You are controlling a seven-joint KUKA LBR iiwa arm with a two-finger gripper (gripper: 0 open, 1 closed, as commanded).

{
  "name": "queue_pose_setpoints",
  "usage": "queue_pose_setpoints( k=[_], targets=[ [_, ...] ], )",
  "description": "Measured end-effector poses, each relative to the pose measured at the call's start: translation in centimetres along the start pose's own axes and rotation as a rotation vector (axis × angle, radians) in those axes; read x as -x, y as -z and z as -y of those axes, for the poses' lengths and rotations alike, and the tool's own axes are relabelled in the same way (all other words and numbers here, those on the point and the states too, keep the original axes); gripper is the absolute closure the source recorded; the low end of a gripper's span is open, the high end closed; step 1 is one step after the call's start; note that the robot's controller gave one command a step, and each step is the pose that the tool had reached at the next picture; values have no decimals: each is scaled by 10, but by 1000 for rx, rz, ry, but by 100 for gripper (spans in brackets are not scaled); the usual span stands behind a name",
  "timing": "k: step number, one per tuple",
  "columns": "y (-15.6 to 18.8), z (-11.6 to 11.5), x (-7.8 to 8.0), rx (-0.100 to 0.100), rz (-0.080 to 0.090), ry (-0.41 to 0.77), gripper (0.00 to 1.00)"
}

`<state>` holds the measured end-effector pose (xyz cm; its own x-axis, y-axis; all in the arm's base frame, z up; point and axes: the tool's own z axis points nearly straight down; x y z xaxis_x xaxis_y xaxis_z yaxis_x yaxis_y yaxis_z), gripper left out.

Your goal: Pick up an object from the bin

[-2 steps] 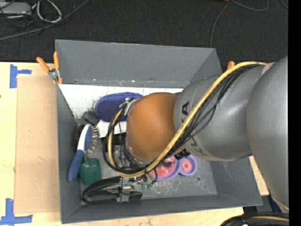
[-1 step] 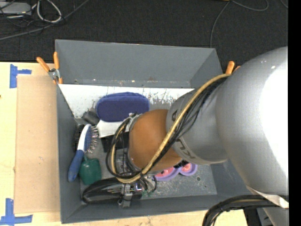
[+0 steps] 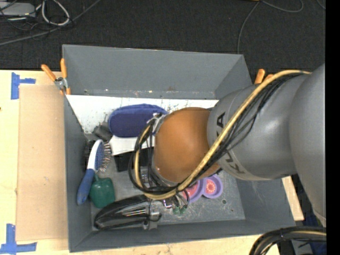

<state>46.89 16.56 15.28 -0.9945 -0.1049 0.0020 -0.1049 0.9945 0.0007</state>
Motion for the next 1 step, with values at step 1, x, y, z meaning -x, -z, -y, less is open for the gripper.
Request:
queue_pose_setpoints(
  k=[1],
  targets=[
    [-77,4,9,2,14,-91,0]
  ],
)
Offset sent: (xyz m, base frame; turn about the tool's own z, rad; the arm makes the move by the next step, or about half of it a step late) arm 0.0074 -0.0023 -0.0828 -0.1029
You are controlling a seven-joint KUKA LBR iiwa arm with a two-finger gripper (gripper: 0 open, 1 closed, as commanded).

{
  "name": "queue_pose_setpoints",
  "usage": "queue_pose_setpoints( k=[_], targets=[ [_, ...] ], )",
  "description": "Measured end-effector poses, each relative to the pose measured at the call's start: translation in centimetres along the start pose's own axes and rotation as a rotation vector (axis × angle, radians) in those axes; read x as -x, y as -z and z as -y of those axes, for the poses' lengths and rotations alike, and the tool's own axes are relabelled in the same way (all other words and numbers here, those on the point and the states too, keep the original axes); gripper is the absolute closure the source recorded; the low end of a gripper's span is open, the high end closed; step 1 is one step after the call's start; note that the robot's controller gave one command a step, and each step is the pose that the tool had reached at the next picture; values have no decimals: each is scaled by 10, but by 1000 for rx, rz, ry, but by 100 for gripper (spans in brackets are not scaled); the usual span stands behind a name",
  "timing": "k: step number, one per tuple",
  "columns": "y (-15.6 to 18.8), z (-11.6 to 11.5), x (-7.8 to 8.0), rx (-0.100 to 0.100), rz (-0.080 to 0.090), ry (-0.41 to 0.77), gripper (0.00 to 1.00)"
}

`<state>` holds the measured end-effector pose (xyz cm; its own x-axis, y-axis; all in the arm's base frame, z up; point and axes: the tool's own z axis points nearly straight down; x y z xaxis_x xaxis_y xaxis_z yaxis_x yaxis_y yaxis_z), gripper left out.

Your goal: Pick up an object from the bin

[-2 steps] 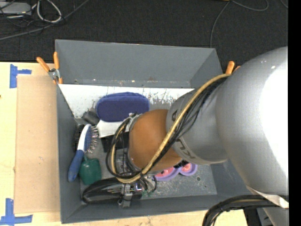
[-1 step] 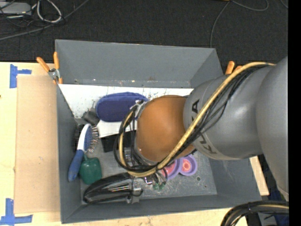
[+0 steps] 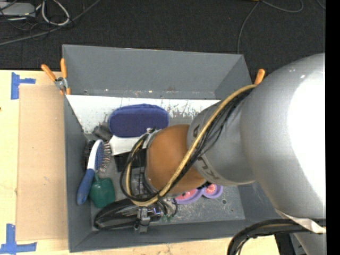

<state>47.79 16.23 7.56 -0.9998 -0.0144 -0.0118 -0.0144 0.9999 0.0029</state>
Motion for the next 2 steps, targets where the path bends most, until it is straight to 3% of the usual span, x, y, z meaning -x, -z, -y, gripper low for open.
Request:
queue_pose_setpoints(
  k=[1,2],
  targets=[
    [-27,-1,11,9,41,50,0],
    [-3,-15,-4,4,36,192,100]
  ],
)
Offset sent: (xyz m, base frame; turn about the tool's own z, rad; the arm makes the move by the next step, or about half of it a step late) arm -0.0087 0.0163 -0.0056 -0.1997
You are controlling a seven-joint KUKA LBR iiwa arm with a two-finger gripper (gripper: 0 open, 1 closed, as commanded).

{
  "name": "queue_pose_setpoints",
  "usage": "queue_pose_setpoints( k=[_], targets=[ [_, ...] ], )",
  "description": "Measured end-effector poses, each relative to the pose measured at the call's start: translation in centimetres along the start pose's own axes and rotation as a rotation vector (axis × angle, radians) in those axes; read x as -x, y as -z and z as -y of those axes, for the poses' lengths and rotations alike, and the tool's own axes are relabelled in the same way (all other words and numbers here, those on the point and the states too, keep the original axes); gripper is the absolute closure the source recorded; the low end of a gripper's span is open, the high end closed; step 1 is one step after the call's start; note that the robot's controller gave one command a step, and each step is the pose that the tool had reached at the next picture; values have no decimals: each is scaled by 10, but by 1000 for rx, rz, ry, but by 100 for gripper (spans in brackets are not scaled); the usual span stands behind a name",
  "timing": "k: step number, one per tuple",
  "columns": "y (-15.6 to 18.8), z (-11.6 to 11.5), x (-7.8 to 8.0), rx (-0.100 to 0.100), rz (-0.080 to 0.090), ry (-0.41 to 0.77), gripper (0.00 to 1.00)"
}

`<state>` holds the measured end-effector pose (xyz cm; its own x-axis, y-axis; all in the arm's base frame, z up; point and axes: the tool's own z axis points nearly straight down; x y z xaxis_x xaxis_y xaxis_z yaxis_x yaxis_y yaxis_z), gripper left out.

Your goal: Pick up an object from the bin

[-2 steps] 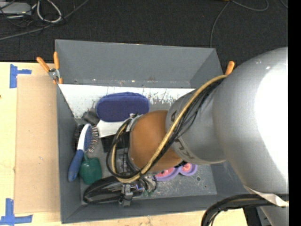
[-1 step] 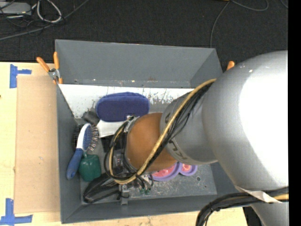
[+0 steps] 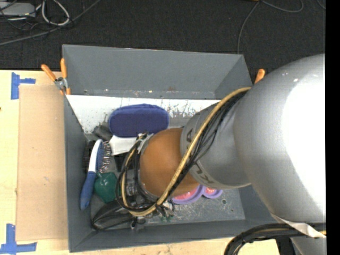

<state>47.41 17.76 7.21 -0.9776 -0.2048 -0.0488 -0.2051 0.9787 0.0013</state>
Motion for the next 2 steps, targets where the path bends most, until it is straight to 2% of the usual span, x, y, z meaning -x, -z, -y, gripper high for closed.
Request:
queue_pose_setpoints(
  k=[2],
  targets=[
    [5,0,-1,-1,-3,-3,100]
  ],
)
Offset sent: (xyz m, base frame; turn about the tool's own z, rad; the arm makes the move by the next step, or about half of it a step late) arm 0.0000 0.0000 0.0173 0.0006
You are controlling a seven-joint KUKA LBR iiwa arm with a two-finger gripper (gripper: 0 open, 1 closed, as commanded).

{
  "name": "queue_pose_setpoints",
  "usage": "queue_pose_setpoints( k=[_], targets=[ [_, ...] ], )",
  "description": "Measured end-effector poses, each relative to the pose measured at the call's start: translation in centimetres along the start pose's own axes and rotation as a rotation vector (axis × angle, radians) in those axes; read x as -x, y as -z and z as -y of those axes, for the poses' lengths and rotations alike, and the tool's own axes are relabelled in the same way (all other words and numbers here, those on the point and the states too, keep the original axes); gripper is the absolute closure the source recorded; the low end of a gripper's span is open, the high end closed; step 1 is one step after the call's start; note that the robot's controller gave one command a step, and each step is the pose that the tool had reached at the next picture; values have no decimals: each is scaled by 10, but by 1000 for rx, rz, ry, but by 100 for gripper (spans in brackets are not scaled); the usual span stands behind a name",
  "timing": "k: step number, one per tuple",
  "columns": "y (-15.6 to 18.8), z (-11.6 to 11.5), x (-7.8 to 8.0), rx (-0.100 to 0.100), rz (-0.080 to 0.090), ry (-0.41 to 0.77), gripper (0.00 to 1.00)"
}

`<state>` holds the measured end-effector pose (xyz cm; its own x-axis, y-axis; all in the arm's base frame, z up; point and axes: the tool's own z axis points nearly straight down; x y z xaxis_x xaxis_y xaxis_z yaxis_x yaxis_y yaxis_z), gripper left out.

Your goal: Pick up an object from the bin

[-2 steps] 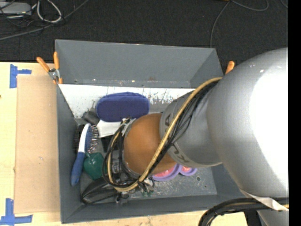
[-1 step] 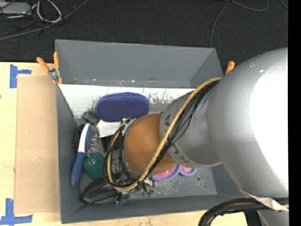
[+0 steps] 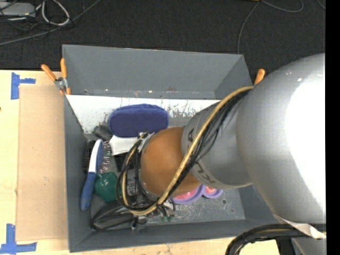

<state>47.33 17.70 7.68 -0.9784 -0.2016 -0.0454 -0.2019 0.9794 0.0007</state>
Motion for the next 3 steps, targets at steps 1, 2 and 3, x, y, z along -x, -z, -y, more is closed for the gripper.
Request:
queue_pose_setpoints(
  k=[1,2,3],
  targets=[
    [9,0,0,-1,-5,-2,100],
    [13,1,0,-2,-6,-5,100],
    [31,1,-2,-3,-16,-9,100]
  ],
)
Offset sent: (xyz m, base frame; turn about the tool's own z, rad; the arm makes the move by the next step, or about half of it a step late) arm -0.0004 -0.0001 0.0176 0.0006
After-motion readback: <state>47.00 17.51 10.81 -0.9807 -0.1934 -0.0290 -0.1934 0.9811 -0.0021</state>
